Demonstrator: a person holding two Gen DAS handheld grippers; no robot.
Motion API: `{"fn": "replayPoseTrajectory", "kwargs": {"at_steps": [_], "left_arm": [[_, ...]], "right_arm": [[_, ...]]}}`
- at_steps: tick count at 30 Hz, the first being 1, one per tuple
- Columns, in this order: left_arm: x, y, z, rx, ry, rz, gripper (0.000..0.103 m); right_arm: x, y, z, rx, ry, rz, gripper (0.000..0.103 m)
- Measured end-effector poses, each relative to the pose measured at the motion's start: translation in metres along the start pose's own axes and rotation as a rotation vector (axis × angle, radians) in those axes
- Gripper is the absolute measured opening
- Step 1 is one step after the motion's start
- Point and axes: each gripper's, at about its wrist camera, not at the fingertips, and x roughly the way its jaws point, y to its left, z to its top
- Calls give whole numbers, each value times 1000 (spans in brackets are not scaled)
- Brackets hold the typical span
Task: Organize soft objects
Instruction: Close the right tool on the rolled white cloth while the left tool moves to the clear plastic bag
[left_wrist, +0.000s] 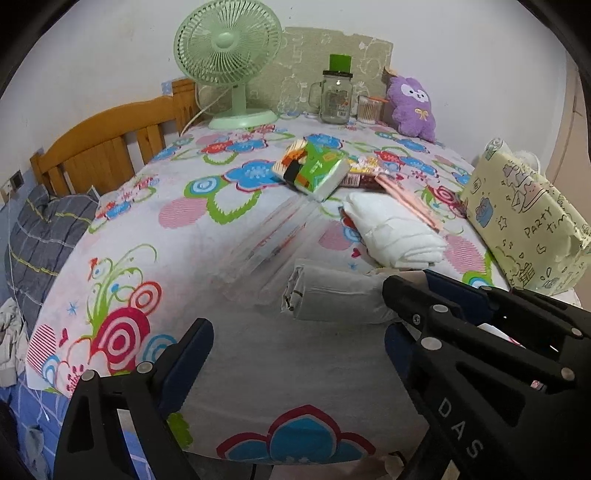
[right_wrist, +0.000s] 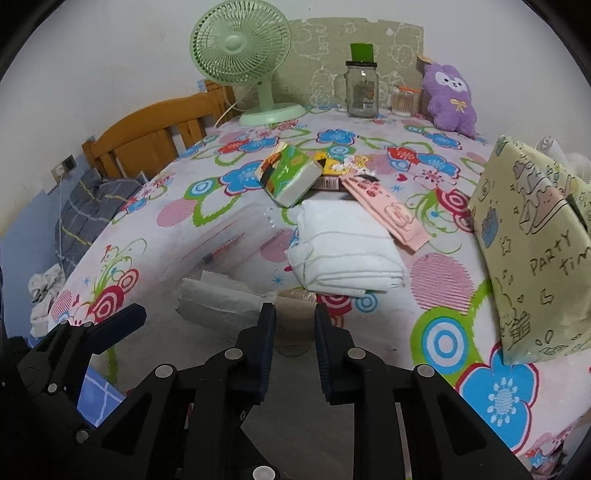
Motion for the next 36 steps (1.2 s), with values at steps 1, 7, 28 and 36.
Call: {"fn": "replayPoseTrajectory", "kwargs": {"at_steps": [1,7,28,36], "left_arm": [[-3,-1,2,2,-10,0,95],[-15,-3,18,10,-64,13,95],[15,9,54,14,-88,27,90],[38,16,48,0,-24,31,77]], "right_arm": [[-3,0,1,0,-10,-1,23],[-20,0,15,-1,-69,-11,23],[-3,-1,50,12,-108,-39,23],[19,-2,44,38,-46,-43,22]]}}
